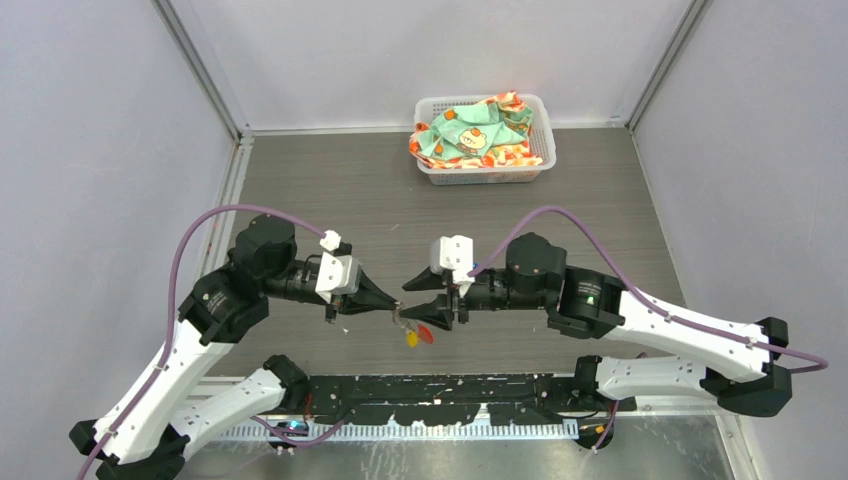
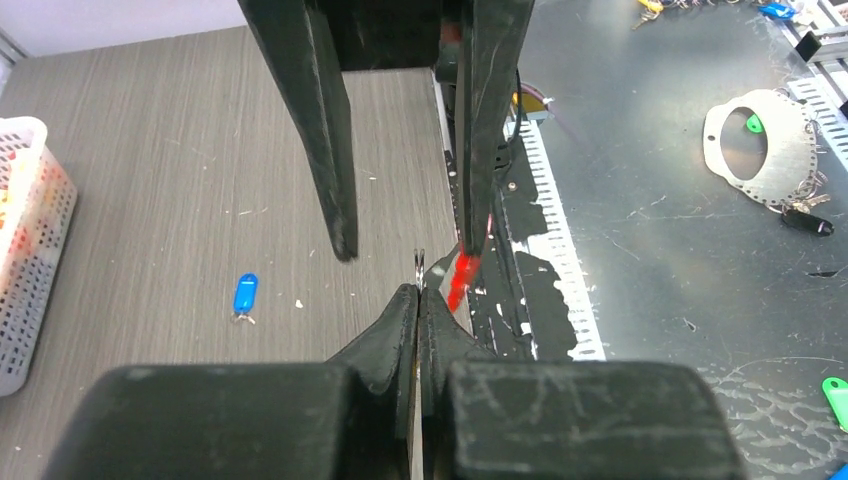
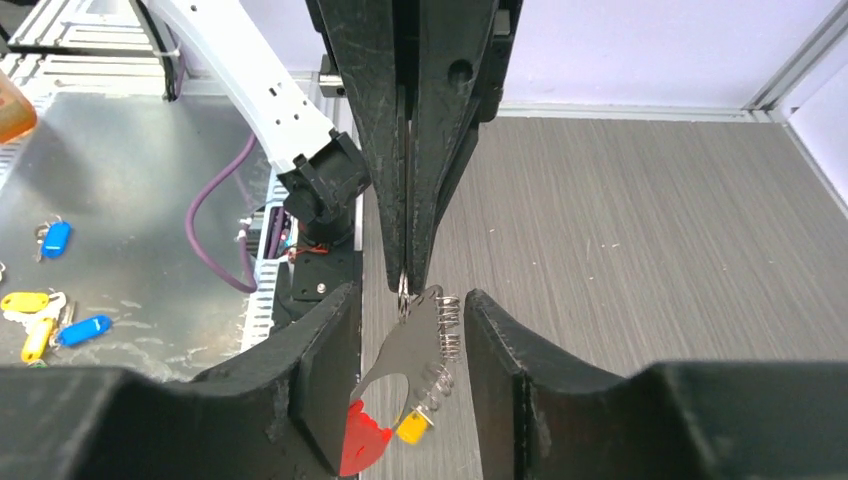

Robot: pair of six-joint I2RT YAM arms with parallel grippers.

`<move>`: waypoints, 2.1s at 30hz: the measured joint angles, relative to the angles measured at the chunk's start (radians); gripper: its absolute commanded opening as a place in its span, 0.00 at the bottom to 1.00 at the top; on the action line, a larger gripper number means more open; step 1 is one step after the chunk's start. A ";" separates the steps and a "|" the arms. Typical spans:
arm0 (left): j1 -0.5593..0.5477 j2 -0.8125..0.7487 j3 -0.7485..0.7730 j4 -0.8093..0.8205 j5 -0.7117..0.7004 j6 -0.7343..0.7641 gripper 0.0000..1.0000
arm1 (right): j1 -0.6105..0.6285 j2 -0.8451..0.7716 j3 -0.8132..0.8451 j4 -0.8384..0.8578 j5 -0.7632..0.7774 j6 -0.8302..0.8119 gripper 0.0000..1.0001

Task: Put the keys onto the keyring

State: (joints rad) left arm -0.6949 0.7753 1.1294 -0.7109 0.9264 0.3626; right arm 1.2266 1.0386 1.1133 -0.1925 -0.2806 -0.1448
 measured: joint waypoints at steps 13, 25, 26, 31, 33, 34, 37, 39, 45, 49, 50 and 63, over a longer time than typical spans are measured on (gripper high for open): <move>-0.002 0.008 0.022 0.013 0.090 -0.016 0.00 | -0.007 -0.201 -0.065 0.079 0.029 0.068 0.51; -0.003 0.017 0.035 0.117 -0.048 -0.208 0.00 | -0.006 -0.161 -0.086 0.071 0.025 0.206 0.63; -0.003 0.017 0.035 0.122 -0.073 -0.230 0.00 | -0.006 -0.165 -0.092 0.069 0.032 0.221 0.63; -0.003 0.018 0.035 0.139 -0.175 -0.330 0.00 | -0.006 -0.164 -0.123 0.056 0.085 0.282 0.61; -0.003 0.018 0.035 0.141 -0.210 -0.358 0.00 | -0.006 -0.144 -0.129 0.049 0.111 0.292 0.56; -0.003 0.018 0.035 0.142 -0.231 -0.371 0.00 | -0.006 -0.123 -0.129 0.045 0.127 0.296 0.52; -0.003 0.019 0.035 0.143 -0.280 -0.406 0.00 | -0.002 -0.071 -0.129 0.027 0.169 0.293 0.35; -0.003 0.019 0.035 0.143 -0.306 -0.425 0.00 | 0.003 -0.034 -0.129 0.013 0.203 0.286 0.22; -0.004 0.018 0.035 0.142 -0.366 -0.480 0.00 | 0.024 -0.017 -0.132 -0.007 0.328 0.259 0.01; -0.010 0.026 0.042 0.132 -0.410 -0.525 0.00 | 0.051 -0.028 -0.135 -0.016 0.404 0.229 0.01; -0.013 0.034 0.049 0.122 -0.425 -0.542 0.00 | 0.057 -0.028 -0.134 -0.020 0.421 0.220 0.01; -0.012 0.115 0.103 -0.012 -0.538 -0.573 0.00 | 0.148 0.153 0.094 -0.332 0.687 0.151 0.02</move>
State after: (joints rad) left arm -0.7067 0.8906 1.2320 -0.7227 0.3882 -0.2104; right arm 1.3743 1.1915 1.2072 -0.5247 0.4061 0.0067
